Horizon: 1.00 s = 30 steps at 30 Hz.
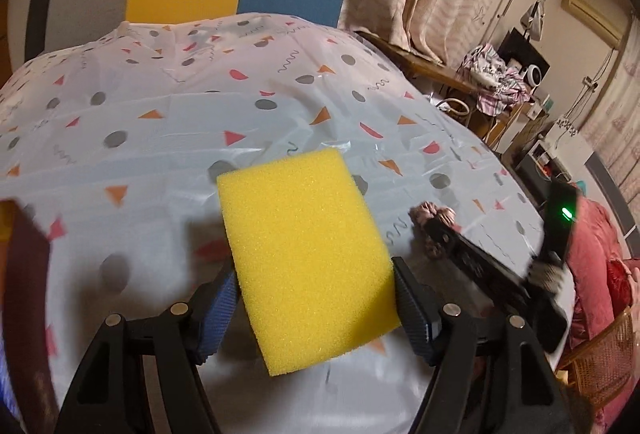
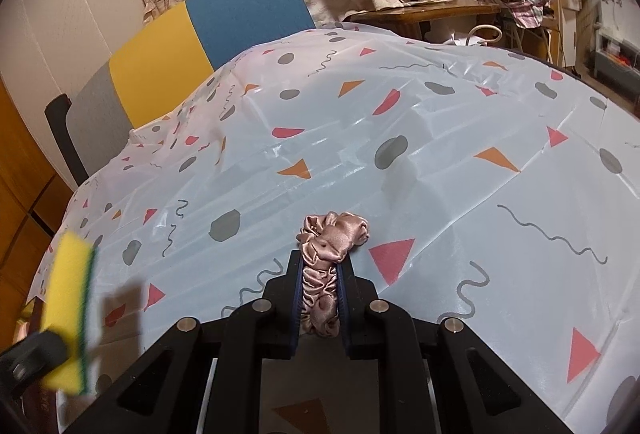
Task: Organize rigid objects
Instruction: 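Carry the yellow sponge over the gold tin with the left tool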
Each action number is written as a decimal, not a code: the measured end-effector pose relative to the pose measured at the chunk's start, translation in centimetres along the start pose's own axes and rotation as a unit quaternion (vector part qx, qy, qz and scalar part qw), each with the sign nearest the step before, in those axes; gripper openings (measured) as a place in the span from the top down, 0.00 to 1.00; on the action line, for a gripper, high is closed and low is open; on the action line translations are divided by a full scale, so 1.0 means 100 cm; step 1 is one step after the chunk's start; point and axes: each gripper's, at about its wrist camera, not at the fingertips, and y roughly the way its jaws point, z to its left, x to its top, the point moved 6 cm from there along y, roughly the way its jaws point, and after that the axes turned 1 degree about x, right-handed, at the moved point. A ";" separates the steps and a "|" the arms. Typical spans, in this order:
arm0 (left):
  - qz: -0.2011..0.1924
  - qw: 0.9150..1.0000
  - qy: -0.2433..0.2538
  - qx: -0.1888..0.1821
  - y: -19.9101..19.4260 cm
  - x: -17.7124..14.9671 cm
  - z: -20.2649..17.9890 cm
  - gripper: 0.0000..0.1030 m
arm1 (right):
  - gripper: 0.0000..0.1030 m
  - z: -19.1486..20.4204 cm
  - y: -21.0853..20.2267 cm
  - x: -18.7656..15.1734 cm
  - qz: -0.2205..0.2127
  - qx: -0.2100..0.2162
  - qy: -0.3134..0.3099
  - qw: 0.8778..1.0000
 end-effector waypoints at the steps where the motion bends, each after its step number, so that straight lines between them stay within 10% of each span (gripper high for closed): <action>1: -0.001 1.000 -0.002 0.000 -0.009 -0.006 0.004 0.29 | 0.85 0.001 0.000 0.000 0.000 -0.003 -0.004 1.000; 30: -0.079 0.982 -0.134 0.105 -0.206 -0.118 0.210 0.29 | 0.85 0.044 -0.018 -0.004 -0.005 -0.063 -0.122 0.990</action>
